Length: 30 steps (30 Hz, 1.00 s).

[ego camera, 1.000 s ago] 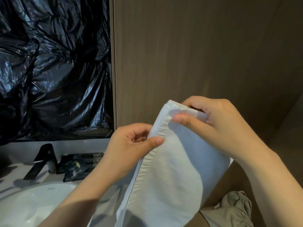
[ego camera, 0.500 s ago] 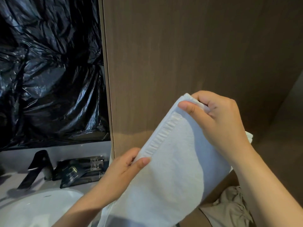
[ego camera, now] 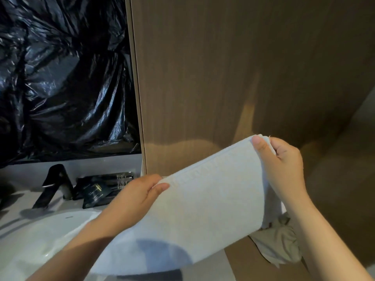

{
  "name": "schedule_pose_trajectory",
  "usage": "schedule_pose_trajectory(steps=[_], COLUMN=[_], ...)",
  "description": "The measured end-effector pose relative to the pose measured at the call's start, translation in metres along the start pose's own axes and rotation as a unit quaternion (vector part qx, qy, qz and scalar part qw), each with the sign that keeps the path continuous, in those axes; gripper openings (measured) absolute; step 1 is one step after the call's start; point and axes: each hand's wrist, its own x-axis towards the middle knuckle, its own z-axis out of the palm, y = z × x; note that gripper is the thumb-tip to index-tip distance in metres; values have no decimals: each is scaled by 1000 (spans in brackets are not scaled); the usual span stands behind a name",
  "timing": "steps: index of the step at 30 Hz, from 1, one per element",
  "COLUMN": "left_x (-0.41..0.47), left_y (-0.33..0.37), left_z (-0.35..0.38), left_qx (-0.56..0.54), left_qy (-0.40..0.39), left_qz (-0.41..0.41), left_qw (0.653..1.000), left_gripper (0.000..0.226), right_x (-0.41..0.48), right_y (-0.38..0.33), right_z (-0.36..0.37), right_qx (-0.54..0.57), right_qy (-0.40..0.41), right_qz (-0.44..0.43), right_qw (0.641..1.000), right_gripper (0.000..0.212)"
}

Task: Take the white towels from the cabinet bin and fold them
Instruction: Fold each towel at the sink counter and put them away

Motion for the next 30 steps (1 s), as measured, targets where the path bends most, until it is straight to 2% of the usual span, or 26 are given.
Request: schedule_pose_trajectory(steps=[4, 7, 12, 15, 19, 24, 28, 30], left_x=[5, 8, 11, 2, 11, 22, 10, 0], left_y=[4, 2, -28, -46, -50, -59, -84, -98], left_z=[-13, -1, 82, 142, 186, 217, 221, 216], left_qx=[61, 63, 27, 56, 66, 83, 78, 71], left_qy=[-91, -177, -305, -318, -289, -301, -300, -286], left_qz=[11, -16, -86, -73, -55, -76, -99, -94], left_qw=[994, 982, 948, 943, 953, 947, 946, 951], left_gripper=[49, 44, 38, 40, 42, 39, 57, 71], right_x=[-32, -54, -95, -123, -139, -132, -124, -128], right_y=[37, 59, 125, 168, 214, 249, 267, 264], right_z=[0, 0, 4, 4, -1, 2, 16, 30], right_qx=[22, 30, -24, -79, -113, -189, -266, -268], right_qy=[-18, -32, -41, -41, -19, -16, -98, -141], right_qz=[109, 165, 266, 319, 377, 387, 403, 401], right_qw=[994, 985, 963, 944, 919, 902, 870, 865], right_gripper=[38, 41, 52, 51, 53, 48, 41, 52])
